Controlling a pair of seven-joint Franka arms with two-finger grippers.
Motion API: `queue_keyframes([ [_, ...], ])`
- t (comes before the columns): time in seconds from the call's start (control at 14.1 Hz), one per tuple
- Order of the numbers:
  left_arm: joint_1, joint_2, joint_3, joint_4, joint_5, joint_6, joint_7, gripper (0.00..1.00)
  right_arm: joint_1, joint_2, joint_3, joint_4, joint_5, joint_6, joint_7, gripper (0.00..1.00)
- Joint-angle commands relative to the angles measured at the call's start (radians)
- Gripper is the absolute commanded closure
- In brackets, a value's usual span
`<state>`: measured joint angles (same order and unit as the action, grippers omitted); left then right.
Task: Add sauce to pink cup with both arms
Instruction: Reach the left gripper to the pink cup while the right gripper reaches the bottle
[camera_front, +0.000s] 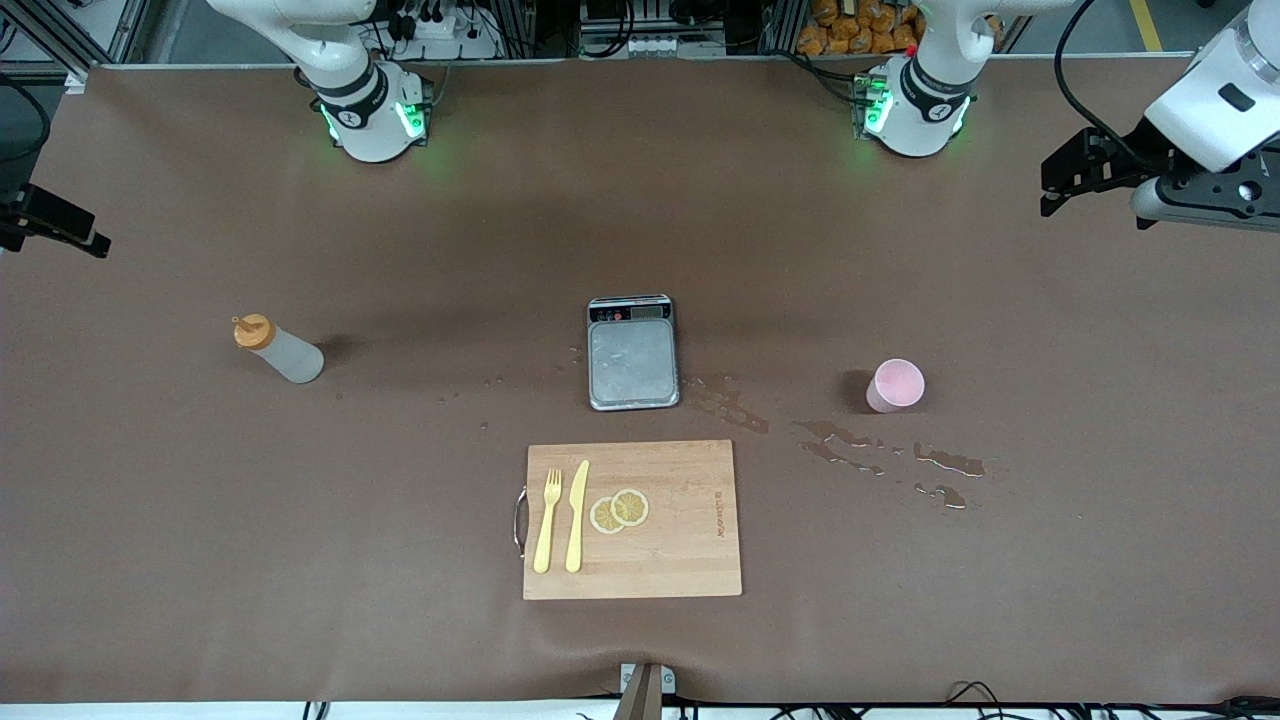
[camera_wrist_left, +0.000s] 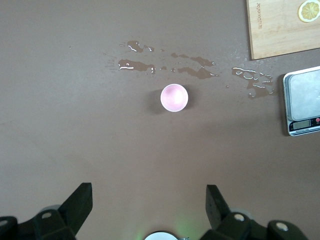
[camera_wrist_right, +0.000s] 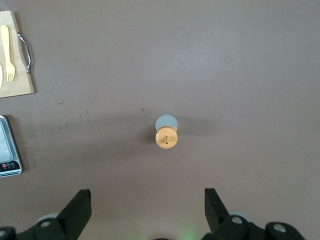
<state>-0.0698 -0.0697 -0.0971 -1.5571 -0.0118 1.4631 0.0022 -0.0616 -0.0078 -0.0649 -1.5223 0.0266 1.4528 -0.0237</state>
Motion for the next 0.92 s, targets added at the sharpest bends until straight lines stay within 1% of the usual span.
queue_keyframes([
  [0.0,-0.001,0.002,0.0,0.023,-0.017,-0.023,-0.01,0.0,-0.007,0.011,0.008,0.024,-0.013,-0.005,-0.004,0.0],
  [0.36,0.002,0.011,0.0,0.031,-0.008,-0.021,-0.002,0.0,-0.009,0.012,0.008,0.021,-0.011,-0.006,-0.004,0.0],
  [0.64,0.027,0.013,0.01,0.023,-0.022,-0.023,-0.002,0.0,-0.043,0.049,0.007,0.019,-0.008,-0.006,-0.016,0.0],
  [0.85,0.083,0.04,0.01,-0.01,-0.121,-0.023,-0.005,0.0,-0.082,0.077,0.007,0.019,0.003,-0.012,-0.009,0.0],
])
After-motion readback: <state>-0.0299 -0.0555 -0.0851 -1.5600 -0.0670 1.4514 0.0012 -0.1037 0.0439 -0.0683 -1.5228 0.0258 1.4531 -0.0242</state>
